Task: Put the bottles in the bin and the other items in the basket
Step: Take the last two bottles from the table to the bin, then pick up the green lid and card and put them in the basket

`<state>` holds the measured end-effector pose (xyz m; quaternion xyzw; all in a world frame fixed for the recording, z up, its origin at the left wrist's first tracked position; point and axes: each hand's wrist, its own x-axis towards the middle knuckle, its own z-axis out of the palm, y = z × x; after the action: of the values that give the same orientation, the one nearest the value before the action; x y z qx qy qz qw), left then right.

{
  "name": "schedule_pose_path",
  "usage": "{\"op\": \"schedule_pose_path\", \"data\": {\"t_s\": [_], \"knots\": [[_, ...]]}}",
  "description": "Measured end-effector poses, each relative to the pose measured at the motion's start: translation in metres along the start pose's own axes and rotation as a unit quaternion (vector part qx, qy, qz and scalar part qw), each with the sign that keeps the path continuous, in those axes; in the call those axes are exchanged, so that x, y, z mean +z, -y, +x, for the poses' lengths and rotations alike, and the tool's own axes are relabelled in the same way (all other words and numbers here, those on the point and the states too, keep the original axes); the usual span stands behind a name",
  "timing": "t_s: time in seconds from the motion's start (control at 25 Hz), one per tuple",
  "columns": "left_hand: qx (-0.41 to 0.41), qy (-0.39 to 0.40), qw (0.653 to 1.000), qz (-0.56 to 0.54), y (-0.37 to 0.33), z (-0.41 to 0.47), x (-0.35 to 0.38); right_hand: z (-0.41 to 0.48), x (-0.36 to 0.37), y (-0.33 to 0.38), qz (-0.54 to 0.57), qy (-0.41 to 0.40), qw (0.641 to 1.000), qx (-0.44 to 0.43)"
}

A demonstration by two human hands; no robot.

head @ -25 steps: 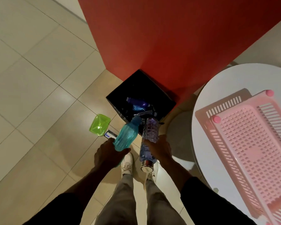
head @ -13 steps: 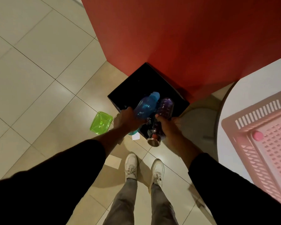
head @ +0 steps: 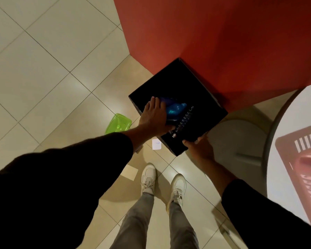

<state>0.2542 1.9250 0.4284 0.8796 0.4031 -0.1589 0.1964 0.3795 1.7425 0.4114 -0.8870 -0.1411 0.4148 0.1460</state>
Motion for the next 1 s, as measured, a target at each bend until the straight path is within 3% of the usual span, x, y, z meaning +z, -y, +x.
{"op": "schedule_pose_path", "data": {"t_s": [0.2,0.4,0.8,1.0], "knots": [[0.083,0.007,0.994,0.072,0.017,-0.104,0.025,-0.080,0.004,-0.017,-0.098,0.019,0.993,-0.064],[0.123,0.037,0.987,0.098,0.021,-0.189,0.027,-0.152,0.000,-0.017,-0.248,0.017,0.943,-0.223],[0.111,0.044,0.989,0.090,0.012,-0.300,-0.014,-0.249,-0.019,-0.010,-0.273,-0.049,0.911,-0.306],[0.084,0.043,0.992,0.082,0.029,-0.347,-0.007,-0.280,-0.006,-0.040,-0.239,-0.063,0.923,-0.295]]}}
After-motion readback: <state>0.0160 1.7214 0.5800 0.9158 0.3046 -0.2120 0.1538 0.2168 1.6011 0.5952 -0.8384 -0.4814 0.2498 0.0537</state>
